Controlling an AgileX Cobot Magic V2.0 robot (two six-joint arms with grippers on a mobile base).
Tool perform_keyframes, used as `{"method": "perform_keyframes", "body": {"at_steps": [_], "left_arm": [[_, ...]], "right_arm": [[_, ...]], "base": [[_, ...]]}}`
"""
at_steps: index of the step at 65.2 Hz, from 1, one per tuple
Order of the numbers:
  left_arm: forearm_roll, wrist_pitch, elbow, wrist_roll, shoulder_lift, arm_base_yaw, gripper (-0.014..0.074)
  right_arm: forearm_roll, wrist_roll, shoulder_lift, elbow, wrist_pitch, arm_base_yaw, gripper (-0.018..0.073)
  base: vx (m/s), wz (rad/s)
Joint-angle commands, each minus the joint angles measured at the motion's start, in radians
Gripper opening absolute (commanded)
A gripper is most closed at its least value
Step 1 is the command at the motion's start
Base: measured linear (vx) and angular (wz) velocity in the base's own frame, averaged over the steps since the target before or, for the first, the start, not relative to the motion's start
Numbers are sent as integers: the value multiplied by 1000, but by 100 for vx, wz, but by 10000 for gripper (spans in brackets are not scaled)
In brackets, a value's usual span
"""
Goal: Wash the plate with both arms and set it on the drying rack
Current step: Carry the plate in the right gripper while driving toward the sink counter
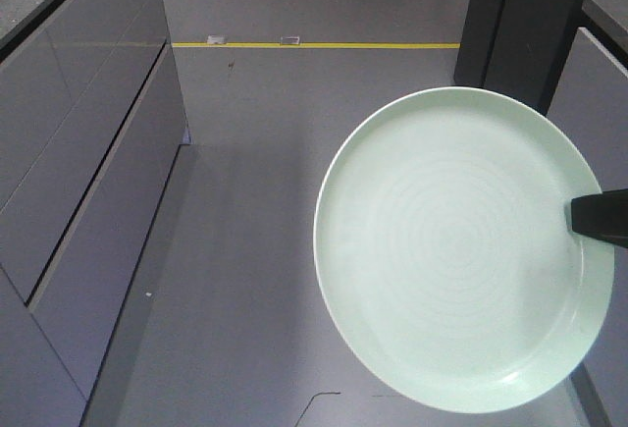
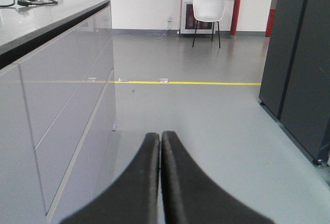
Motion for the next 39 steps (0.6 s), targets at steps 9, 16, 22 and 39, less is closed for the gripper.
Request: {"method": "perform_keyframes", "body": {"at_steps": [9,16,22,39], "left_arm": [[-1,-68,23,-10,-14,-7,-6],[-1,-68,23,-10,-14,-7,-6],[-1,-68,23,-10,-14,-7,-6],[-1,-68,23,-10,-14,-7,-6]], "right_arm": [[53,-7,-7,-24,-40,-6,-6],[53,-7,-7,-24,-40,-6,-6],[53,-7,-7,-24,-40,-6,-6],[53,-7,-7,-24,-40,-6,-6]], "base": [[35,-6],[34,-10],[33,-12],[32,-12]]}}
